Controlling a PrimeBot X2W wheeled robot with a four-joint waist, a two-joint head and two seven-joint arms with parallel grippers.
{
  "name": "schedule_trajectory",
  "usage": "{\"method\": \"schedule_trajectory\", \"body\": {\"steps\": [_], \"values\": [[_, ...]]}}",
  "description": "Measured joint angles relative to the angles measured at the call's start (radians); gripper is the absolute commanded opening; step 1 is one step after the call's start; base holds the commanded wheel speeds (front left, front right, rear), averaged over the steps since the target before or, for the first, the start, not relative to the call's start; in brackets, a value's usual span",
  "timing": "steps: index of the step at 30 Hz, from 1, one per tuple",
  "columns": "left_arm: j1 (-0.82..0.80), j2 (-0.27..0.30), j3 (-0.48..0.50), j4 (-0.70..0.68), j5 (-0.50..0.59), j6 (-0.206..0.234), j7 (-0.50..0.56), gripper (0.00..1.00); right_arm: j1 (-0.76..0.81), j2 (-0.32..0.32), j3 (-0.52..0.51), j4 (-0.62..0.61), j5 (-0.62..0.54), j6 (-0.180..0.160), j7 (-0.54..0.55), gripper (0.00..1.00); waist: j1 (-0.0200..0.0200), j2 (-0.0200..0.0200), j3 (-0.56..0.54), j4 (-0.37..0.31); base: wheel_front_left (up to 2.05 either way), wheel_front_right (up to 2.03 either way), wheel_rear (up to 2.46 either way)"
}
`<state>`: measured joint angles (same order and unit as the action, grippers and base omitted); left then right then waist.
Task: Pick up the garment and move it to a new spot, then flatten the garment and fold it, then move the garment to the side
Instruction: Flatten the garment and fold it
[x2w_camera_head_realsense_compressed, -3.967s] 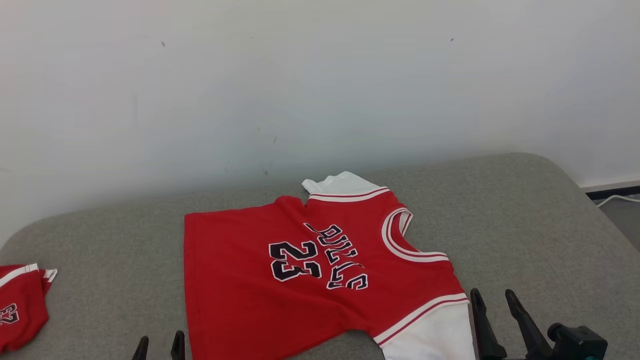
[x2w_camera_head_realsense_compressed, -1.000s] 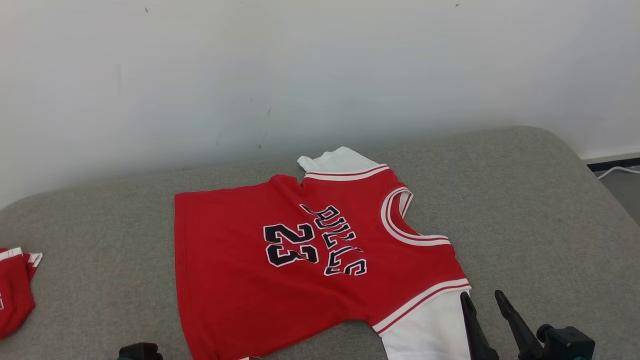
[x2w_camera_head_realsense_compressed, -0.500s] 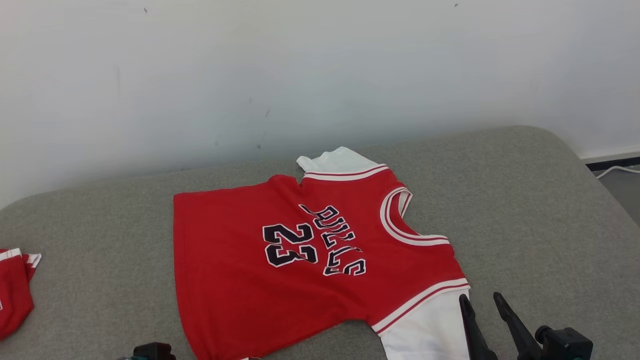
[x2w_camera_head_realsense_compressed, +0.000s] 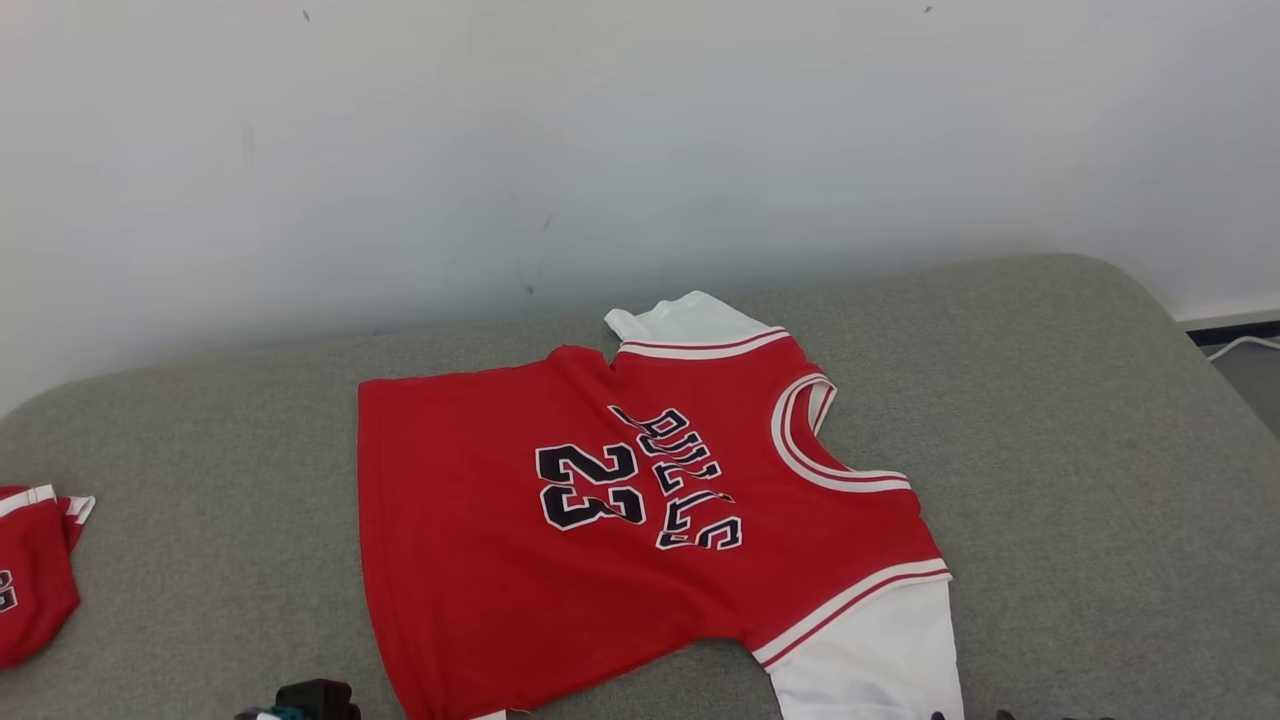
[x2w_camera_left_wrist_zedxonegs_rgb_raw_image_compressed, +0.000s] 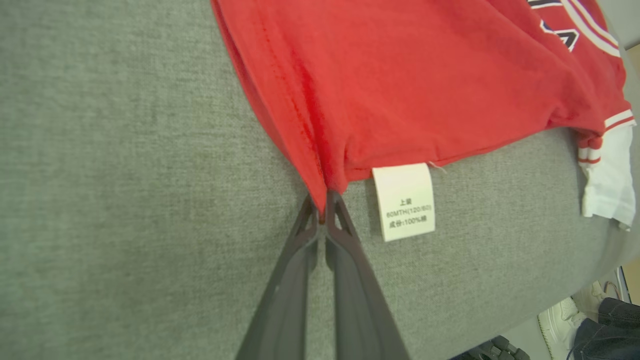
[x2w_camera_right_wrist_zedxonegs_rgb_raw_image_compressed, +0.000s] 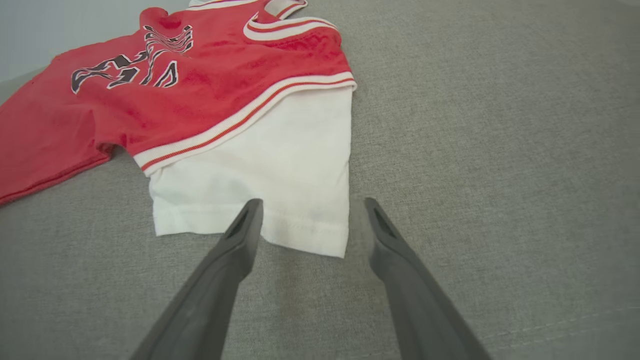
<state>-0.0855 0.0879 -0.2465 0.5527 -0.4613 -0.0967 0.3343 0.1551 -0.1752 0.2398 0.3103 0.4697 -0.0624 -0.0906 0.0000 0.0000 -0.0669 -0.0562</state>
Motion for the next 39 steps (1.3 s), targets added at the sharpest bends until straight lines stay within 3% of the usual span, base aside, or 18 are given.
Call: {"method": "schedule_trajectory", "body": {"steps": [7, 18, 19, 21, 23, 26, 27, 28, 29, 39], "values": [[-0.001, -0.001, -0.007, -0.014, 0.003, 0.008, 0.001, 0.0, -0.039, 0.004, -0.033, 0.069, 0.023, -0.017, 0.042, 1.0, 0.0, 0.0, 0.019, 0.009, 0.0, 0.0, 0.0], [-0.004, -0.005, -0.019, -0.021, 0.005, 0.008, 0.006, 0.0, -0.087, 0.03, -0.019, 0.174, 0.041, -0.017, 0.093, 1.0, 0.0, 0.0, 0.036, 0.02, 0.0, 0.0, 0.0], [-0.004, -0.005, -0.019, -0.021, 0.005, 0.008, 0.007, 0.0, -0.087, 0.029, -0.019, 0.178, 0.042, -0.016, 0.099, 0.96, 0.0, 0.0, 0.037, 0.021, 0.0, 0.0, 0.0], [-0.004, -0.005, -0.019, -0.023, 0.005, 0.008, 0.008, 0.0, -0.091, 0.029, -0.021, 0.187, 0.043, -0.016, 0.1, 0.73, 0.0, 0.0, 0.039, 0.022, 0.0, 0.0, 0.0], [-0.004, -0.005, -0.019, -0.024, 0.005, 0.008, 0.008, 0.0, -0.101, 0.029, -0.023, 0.199, 0.051, -0.015, 0.099, 0.67, 0.0, 0.0, 0.041, 0.022, 0.0, 0.0, 0.0], [-0.004, -0.005, -0.018, -0.024, 0.005, 0.009, 0.008, 0.0, -0.107, 0.029, -0.027, 0.205, 0.058, -0.012, 0.098, 0.32, 0.0, 0.0, 0.043, 0.021, 0.0, 0.0, 0.0], [-0.004, -0.005, -0.018, -0.024, 0.005, 0.009, 0.008, 0.0, -0.109, 0.029, -0.029, 0.207, 0.058, -0.012, 0.098, 0.32, 0.0, 0.0, 0.044, 0.021, 0.0, 0.0, 0.0], [-0.004, -0.005, -0.018, -0.024, 0.005, 0.009, 0.008, 0.0, -0.111, 0.029, -0.03, 0.209, 0.058, -0.009, 0.095, 0.11, 0.0, 0.0, 0.044, 0.02, 0.0, 0.0, 0.0], [-0.004, -0.005, -0.018, -0.024, 0.005, 0.009, 0.008, 0.0, -0.115, 0.03, -0.029, 0.212, 0.058, -0.008, 0.093, 0.0, 0.0, 0.0, 0.045, 0.02, 0.0, 0.0, 0.0], [-0.005, -0.007, -0.007, -0.035, 0.004, 0.019, 0.007, 0.0, -0.122, 0.033, -0.051, 0.212, 0.084, 0.006, 0.071, 0.0, 0.0, 0.0, 0.043, 0.019, 0.0, 0.0, 0.0]]}}
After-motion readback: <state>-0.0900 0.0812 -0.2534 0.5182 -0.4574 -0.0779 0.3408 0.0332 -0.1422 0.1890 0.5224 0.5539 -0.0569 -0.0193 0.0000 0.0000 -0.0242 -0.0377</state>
